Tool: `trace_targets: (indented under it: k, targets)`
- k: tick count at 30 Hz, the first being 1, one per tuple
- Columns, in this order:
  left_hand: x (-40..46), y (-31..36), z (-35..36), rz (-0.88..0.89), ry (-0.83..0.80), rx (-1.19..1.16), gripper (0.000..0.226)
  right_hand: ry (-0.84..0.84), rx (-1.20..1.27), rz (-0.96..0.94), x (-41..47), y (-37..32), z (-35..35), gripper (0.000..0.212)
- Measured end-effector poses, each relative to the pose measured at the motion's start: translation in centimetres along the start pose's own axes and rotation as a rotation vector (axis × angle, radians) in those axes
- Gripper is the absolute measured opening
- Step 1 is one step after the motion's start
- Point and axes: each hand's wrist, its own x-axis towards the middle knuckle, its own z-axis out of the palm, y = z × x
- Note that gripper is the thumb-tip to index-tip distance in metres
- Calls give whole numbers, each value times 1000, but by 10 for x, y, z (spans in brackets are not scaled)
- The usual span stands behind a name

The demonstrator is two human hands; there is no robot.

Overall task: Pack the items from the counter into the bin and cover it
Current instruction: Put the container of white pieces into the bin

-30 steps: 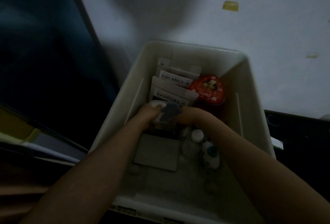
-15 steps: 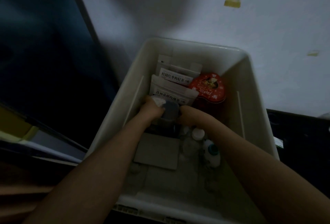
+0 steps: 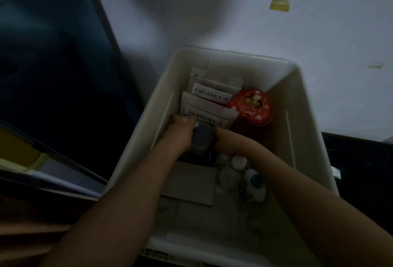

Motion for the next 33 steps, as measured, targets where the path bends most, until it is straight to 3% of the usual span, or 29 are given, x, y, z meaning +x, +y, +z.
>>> trace_targets:
  k: [3,6,11,16,25,29,33]
  targets:
    - [-1,6,2,-5,134,208,60,20,-41,-17,9,5,3,46]
    - [-2,12,1,-53,180,294,64,76,32,-36,9,3,1,46]
    - [-2,9,2,-63,143,332,77,120,10,-81,13,5,-1,30]
    - [-4,11,-1,-44,110,346,80,171,-102,-106,10,17,-6,40]
    - [-6,13,-7,-15,-23,307,97,114,-209,-29,-4,12,-26,39]
    - [-11,17,-20,-5,36,209,82,176,-197,-41,-15,14,-37,41]
    - [-18,26,-35,75,274,68,51,271,-74,-102,-37,24,-50,40]
